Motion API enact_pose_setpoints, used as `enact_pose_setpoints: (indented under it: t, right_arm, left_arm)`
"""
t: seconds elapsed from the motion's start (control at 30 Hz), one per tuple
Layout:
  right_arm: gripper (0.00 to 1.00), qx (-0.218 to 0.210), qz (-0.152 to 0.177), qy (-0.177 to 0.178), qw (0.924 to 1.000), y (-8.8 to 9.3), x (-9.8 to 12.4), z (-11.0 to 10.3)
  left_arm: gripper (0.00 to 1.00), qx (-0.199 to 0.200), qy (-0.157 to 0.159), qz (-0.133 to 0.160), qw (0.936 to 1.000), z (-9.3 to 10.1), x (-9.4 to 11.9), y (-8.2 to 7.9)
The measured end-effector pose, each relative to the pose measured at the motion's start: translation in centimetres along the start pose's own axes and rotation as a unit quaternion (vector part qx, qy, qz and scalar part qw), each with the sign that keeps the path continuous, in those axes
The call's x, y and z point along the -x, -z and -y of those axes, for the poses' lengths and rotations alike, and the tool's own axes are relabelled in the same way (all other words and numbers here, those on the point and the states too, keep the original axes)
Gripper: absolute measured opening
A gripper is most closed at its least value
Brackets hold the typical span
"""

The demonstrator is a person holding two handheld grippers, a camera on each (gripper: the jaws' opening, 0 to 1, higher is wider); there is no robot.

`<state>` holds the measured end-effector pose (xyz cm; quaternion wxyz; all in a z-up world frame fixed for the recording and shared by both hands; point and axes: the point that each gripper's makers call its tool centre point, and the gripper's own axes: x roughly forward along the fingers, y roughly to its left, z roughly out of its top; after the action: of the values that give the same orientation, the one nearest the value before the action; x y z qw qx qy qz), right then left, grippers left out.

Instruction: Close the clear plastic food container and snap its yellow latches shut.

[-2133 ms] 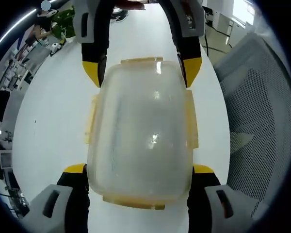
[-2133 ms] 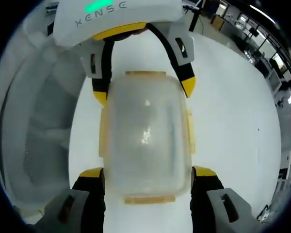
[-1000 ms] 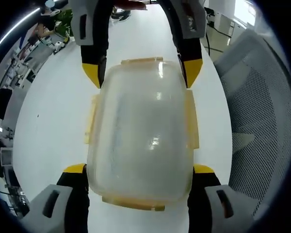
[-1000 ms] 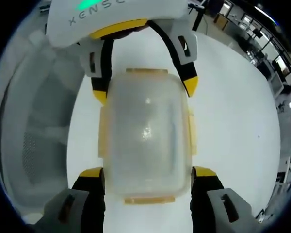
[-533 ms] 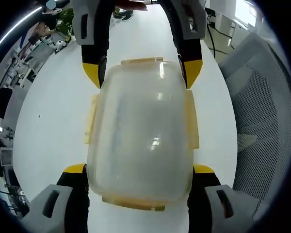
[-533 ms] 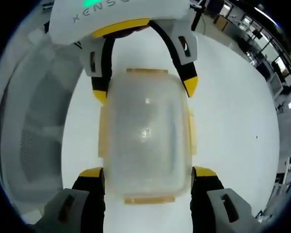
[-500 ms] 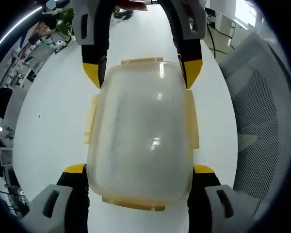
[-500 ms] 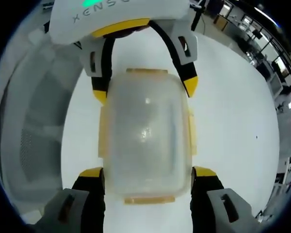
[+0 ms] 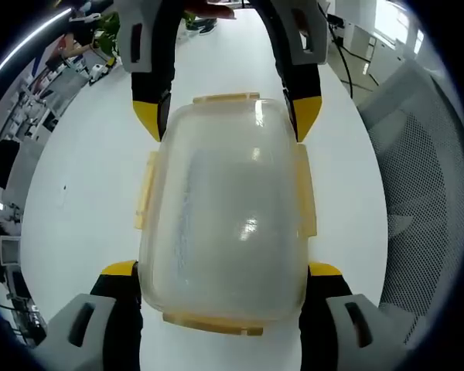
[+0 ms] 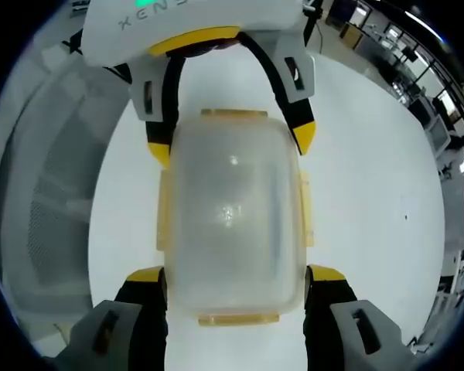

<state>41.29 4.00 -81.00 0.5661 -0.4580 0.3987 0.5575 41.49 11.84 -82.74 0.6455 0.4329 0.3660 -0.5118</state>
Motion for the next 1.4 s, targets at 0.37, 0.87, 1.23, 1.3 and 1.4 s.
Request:
enact_pose_setpoints:
  t: [0.37,0.87,1.23,1.3,1.4]
  right_arm:
    - [0.72,-0.004,0.0,0.002,1.0,0.3,0.1,1.4]
    - [0.72,-0.01,0.005,0.004,0.9999,0.4,0.1,3.1]
    - [0.72,-0.01,0.007,0.005,0.9999,0.5,0.1,4.5]
    - [0.72,-0.012,0.008,0.006,0.9999,0.5,0.0,4.8]
    - [0.72,-0.013,0.008,0.006,0.9999,0.5,0.0,5.0]
  left_arm:
    - [0.85,-0.003,0.001,0.001,1.0,-1.5,-0.4,-0.3]
    - [0.85,-0.008,0.003,-0.001,1.0,-3.2,-0.6,-0.4]
    - [0.85,-0.01,0.003,-0.001,0.9999,-4.5,-0.9,-0.5]
    - [0.85,-0.011,0.003,-0.002,0.9999,-4.8,-1.0,-0.5]
    - [0.85,-0.012,0.004,-0.003,0.9999,-5.0,-1.0,-0.5]
